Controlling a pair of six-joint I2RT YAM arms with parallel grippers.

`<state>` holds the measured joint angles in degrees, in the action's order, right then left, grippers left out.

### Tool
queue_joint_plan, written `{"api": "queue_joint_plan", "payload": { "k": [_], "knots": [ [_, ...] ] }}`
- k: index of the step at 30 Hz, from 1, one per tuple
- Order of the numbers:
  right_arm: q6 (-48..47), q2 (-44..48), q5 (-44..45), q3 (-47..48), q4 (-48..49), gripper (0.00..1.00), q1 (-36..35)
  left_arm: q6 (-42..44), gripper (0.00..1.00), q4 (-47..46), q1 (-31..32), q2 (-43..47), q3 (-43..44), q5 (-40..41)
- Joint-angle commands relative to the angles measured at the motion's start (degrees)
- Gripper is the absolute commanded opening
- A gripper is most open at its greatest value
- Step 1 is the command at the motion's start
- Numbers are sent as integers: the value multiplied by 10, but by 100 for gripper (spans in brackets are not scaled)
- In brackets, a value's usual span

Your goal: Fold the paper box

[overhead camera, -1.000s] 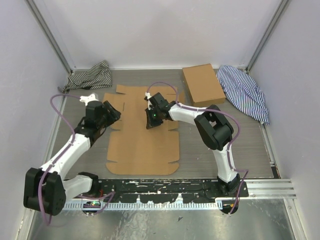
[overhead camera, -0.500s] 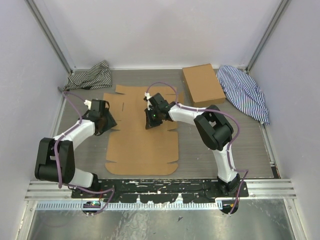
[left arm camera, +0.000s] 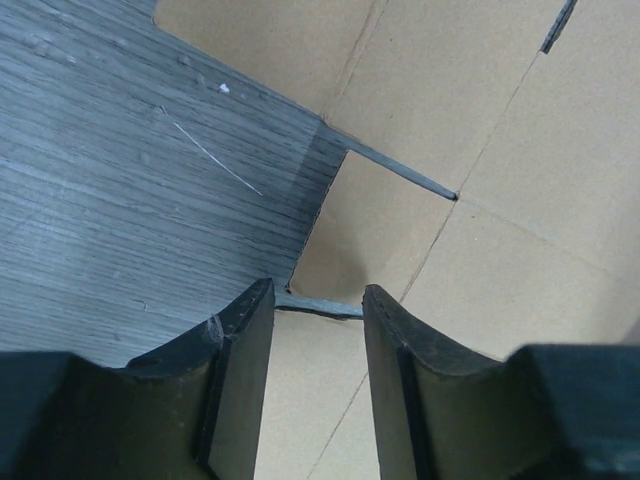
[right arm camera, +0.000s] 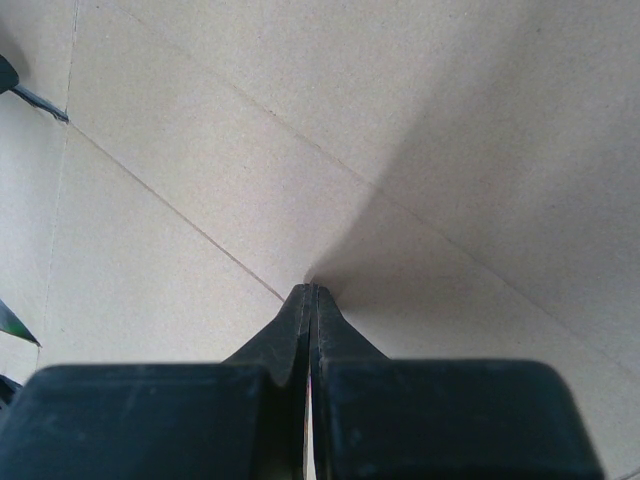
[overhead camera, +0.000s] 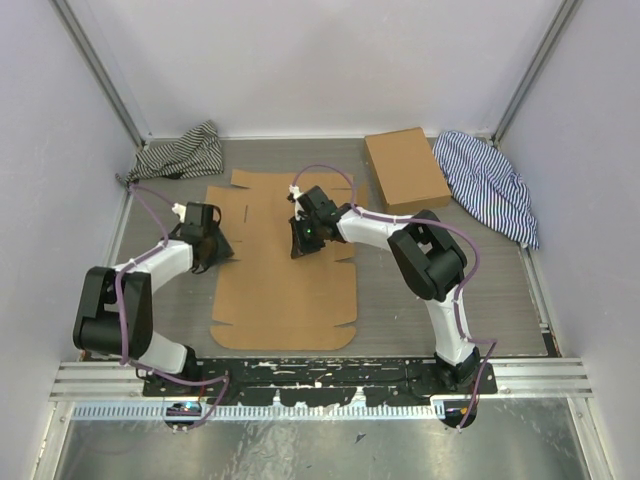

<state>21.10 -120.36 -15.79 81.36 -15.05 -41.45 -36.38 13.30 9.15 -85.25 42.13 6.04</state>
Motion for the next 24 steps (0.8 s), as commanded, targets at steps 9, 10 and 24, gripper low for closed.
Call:
{"api": "queue_joint_plan", "payload": {
  "k": [9, 10, 24],
  "knots": [
    [-21, -41, 24, -36, -77, 1, -15, 10, 24, -48, -1, 2, -23, -4],
    [-21, -41, 24, -36, -78, 1, -16, 10, 20, -48, -1, 7, -24, -6],
    [-25, -38, 25, -36, -79, 1, -16, 9, 0, -91, 1, 80, -61, -98]
  ]
}}
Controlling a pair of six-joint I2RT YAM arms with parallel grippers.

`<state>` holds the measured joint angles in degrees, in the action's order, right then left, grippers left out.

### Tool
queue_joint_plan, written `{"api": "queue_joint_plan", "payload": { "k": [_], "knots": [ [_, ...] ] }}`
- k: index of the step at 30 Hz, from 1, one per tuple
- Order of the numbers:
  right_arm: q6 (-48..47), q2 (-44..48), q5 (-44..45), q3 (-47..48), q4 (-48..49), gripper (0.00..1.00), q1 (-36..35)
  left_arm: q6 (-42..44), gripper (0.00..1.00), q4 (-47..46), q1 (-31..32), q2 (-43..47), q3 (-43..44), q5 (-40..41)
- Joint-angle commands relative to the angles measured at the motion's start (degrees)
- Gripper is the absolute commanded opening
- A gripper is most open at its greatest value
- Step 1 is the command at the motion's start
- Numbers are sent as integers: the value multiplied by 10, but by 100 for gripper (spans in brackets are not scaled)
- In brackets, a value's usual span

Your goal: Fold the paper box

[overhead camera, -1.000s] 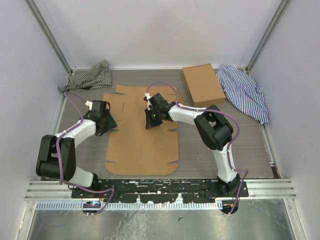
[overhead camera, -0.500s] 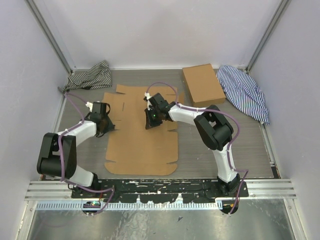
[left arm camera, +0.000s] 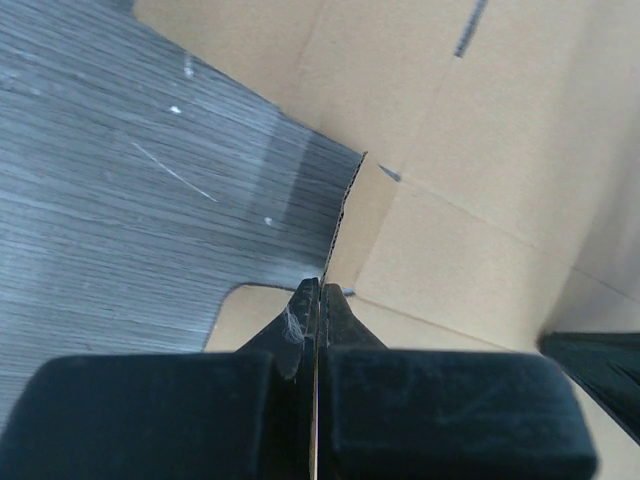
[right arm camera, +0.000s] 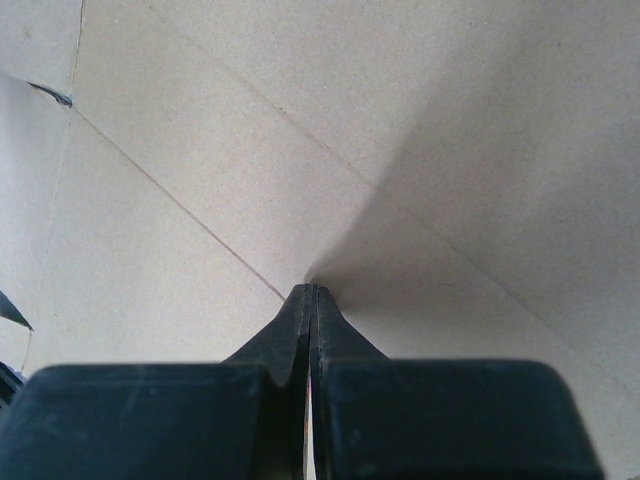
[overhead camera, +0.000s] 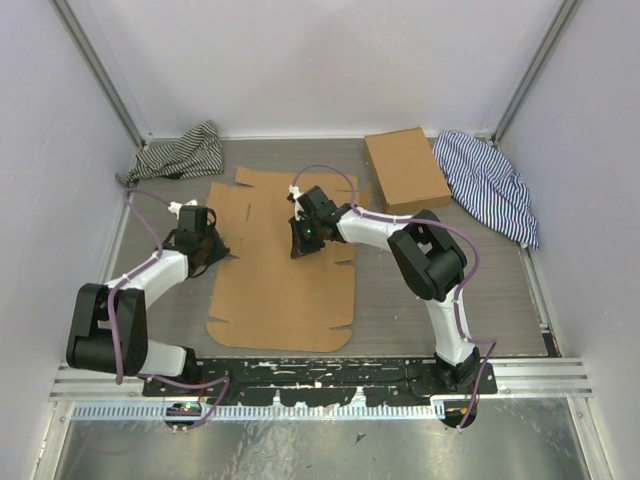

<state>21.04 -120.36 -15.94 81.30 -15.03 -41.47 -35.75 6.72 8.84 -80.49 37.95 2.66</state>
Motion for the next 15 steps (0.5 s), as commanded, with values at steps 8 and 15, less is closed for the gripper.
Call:
{"api": "queue_joint_plan", "payload": {
  "k": [8, 15],
  "knots": [
    [-35, -51, 20, -11, -88, 1, -16, -12, 0, -43, 16, 131, -72, -111],
    [-55, -63, 4, 18, -106, 2, -17, -22, 0, -70, 29, 150, -109, -126]
  ]
}}
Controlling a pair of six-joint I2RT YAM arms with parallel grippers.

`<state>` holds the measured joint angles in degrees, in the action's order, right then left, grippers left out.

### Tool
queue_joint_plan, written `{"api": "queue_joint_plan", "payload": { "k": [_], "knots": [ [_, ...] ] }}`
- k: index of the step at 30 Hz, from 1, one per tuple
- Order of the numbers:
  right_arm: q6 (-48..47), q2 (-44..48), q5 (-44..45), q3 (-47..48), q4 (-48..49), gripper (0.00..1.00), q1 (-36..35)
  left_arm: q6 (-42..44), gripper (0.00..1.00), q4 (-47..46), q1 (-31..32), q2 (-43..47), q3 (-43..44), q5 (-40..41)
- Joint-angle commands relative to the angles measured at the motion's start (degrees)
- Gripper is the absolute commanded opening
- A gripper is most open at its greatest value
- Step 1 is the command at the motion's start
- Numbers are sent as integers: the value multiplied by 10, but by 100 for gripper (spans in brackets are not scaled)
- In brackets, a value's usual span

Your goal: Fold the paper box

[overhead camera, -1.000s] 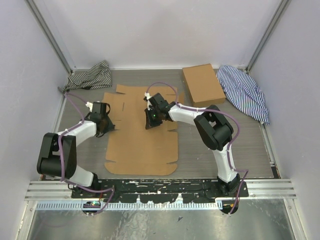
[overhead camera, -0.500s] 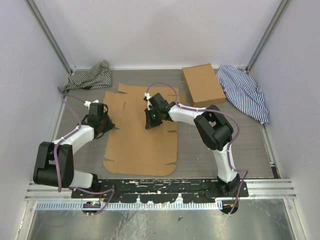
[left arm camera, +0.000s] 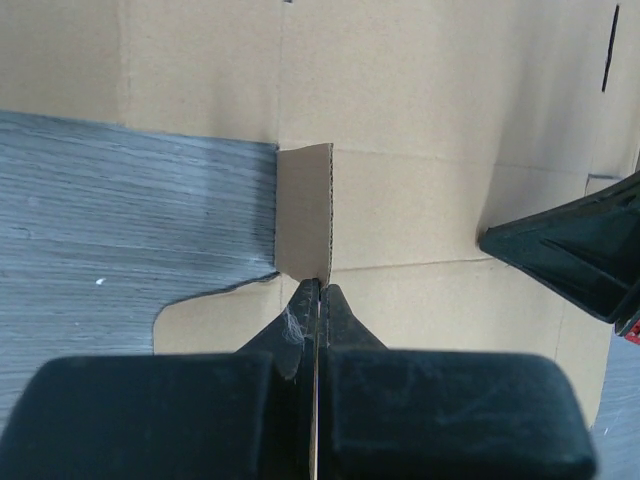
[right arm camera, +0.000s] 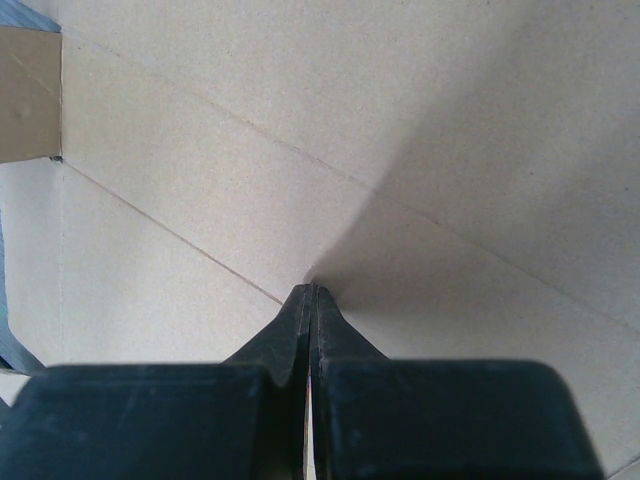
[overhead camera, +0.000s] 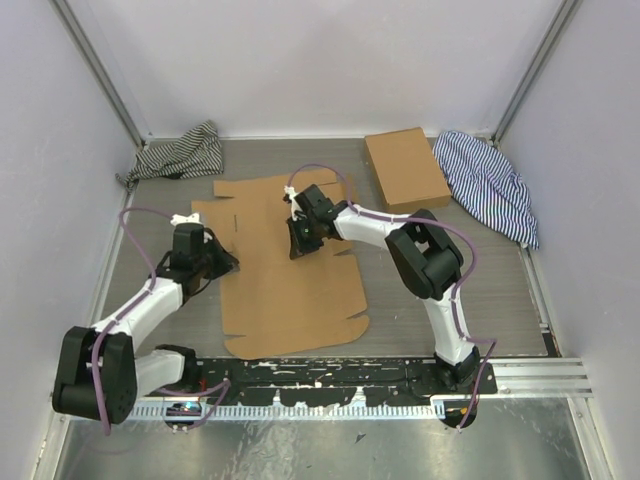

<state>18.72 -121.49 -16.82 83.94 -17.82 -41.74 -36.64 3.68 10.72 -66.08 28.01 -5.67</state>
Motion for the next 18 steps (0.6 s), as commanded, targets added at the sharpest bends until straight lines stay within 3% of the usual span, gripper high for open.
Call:
{"api": "queue_joint_plan", "payload": {
  "k": [1, 3, 9, 18],
  "knots": [
    [-34, -53, 9, -6, -78, 2, -14, -11, 0, -42, 12, 0, -8, -44],
    [-36, -55, 6, -3, -81, 2, -15, -8, 2, -48, 16, -17, -1, -45],
    [-33, -54, 8, -12, -79, 2, -19, -5, 27, -62, 22, -80, 22, -57],
    [-24, -48, 16, -24, -76, 3, -21, 2, 37, -47, 24, -87, 56, -27]
  ]
}}
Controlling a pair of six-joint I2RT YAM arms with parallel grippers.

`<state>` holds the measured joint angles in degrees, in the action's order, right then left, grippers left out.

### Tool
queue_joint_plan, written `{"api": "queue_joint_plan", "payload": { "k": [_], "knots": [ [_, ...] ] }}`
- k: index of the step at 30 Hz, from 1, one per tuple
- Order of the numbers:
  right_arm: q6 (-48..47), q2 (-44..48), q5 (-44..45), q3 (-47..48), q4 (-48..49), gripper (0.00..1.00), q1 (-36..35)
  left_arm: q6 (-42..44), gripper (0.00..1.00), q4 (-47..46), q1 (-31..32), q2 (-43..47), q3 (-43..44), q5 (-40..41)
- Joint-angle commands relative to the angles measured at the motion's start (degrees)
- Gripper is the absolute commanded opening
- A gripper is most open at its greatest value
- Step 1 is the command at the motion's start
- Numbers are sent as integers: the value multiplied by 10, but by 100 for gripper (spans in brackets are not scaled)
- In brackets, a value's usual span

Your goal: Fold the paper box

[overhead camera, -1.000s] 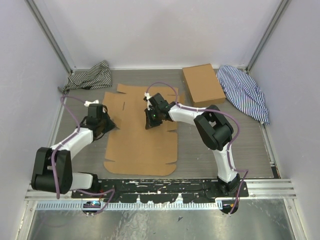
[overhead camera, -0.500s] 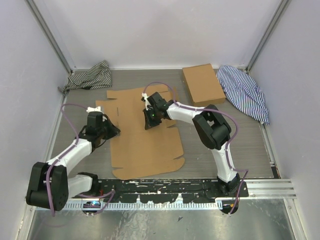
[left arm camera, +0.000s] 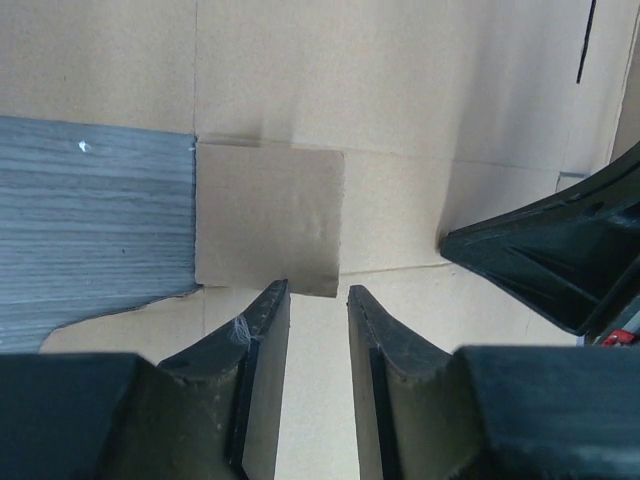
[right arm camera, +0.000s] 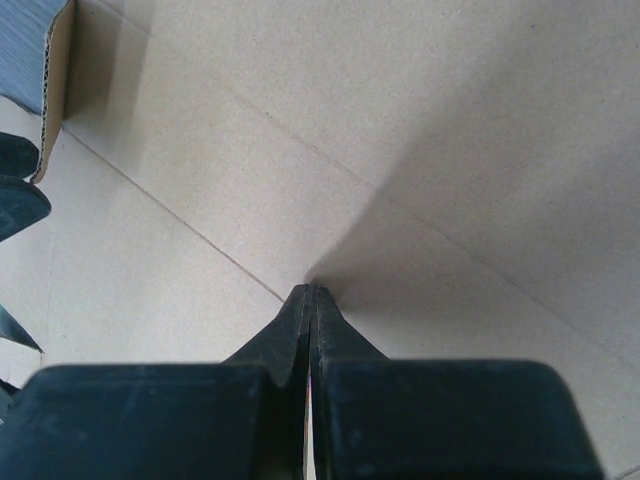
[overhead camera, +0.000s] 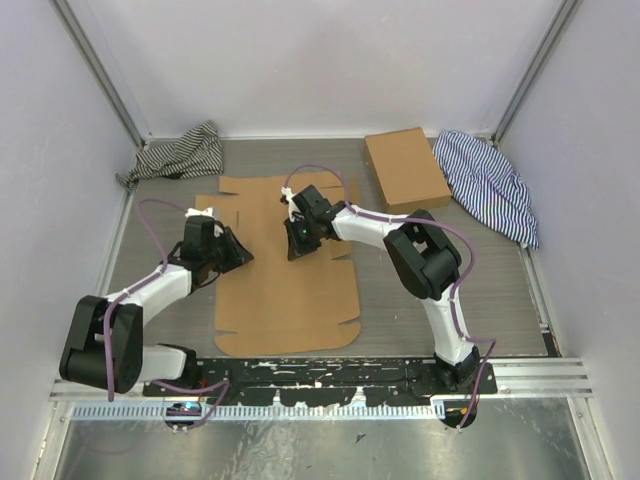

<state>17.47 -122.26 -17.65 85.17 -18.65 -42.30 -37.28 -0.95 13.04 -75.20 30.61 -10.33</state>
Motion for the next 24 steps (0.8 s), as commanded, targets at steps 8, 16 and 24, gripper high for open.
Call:
{"api": "queue_joint_plan", "payload": {
  "k": [8, 16, 24],
  "knots": [
    [-11, -42, 26, -40, -66, 3, -16, 6, 37, 0, 1, -12, 57, 21],
    [-10, -44, 23, -40, -65, 3, -16, 1, 36, -29, 1, -91, 70, 18],
    [-4, -32, 37, -42, -69, 4, -16, -20, 30, 4, 1, -154, 79, 44]
  ]
}}
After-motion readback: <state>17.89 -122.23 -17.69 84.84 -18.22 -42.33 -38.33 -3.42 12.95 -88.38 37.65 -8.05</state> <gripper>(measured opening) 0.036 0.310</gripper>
